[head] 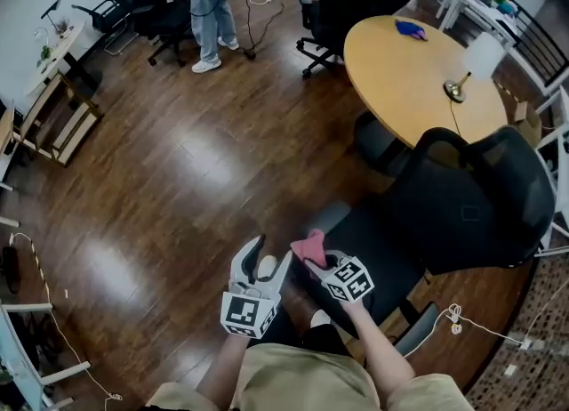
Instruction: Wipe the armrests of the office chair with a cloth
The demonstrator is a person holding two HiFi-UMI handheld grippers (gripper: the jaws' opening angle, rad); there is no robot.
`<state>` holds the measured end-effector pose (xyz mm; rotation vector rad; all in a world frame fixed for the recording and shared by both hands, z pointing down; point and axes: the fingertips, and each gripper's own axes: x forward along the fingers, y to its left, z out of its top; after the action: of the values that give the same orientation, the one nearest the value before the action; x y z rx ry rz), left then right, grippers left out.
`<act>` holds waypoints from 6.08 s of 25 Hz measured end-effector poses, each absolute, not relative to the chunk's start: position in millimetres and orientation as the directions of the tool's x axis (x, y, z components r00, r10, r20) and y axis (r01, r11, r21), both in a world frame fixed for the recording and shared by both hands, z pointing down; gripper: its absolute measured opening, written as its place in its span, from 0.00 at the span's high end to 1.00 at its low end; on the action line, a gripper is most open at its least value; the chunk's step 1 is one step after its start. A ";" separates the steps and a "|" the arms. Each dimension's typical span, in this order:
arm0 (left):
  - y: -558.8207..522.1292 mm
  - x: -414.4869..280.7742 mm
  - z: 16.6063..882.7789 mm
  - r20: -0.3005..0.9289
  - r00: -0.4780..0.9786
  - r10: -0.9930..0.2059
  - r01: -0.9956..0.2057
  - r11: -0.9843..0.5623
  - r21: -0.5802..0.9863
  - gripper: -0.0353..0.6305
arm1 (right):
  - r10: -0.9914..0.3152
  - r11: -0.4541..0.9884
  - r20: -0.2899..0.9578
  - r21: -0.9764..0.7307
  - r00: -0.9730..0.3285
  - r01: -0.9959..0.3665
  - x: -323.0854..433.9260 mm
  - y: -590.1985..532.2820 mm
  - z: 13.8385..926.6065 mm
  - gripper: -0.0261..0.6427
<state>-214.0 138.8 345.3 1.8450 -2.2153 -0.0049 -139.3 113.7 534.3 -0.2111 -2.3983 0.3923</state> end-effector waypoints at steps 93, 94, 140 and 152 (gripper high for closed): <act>138.0 -330.5 455.6 0.341 -0.232 -0.911 -0.873 0.349 0.341 0.63 | 0.488 0.832 0.871 -0.444 -0.058 0.332 -249.3 69.0 680.6 0.85; 140.2 -329.2 456.5 0.345 -0.239 -0.908 -0.871 0.357 0.338 0.63 | 0.484 0.828 0.873 -0.438 -0.051 0.350 -249.0 76.5 680.8 0.85; 105.9 -303.2 449.2 0.393 -0.133 -0.910 -0.898 0.278 0.341 0.63 | 0.121 0.879 0.971 -0.202 -0.208 -0.432 -74.9 -137.5 676.1 0.85; 82.7 -309.8 457.3 0.385 -0.006 -0.923 -0.911 0.164 0.379 0.63 | 0.044 0.881 0.997 -0.067 -0.060 -0.468 -71.7 -170.6 683.1 0.85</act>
<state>-309.8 82.7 457.3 1.7321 -1.9001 -0.0294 -71.7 -170.6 683.1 0.3403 -1.5842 0.4310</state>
